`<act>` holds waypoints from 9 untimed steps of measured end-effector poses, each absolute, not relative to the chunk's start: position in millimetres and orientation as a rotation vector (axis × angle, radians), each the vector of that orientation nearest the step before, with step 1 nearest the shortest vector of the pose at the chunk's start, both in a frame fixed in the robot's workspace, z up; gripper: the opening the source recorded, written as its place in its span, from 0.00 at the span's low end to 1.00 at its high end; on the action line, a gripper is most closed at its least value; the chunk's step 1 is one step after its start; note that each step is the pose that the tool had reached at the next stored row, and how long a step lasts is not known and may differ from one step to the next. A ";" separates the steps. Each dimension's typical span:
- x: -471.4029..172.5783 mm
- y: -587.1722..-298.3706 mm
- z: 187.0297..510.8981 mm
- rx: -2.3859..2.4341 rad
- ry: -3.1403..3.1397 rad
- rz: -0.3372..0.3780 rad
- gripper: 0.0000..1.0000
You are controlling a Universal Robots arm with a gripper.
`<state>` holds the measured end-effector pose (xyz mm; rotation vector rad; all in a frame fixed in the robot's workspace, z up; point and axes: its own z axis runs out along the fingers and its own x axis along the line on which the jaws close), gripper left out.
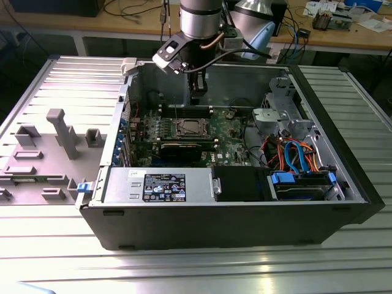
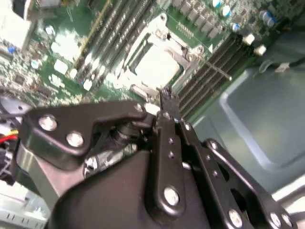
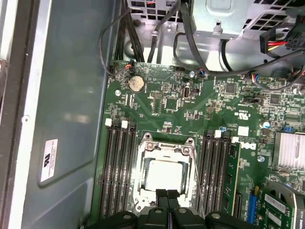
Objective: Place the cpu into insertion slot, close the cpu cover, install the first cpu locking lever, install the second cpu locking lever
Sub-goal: 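Install the first cpu locking lever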
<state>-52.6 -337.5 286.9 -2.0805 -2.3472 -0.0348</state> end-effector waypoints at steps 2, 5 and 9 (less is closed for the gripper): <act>-52.6 -337.5 287.0 -2.081 -2.347 -0.035 0.11; -51.9 -337.5 287.0 -2.081 -2.347 -0.035 0.11; -51.8 -337.5 287.0 -2.081 -2.347 -0.034 0.11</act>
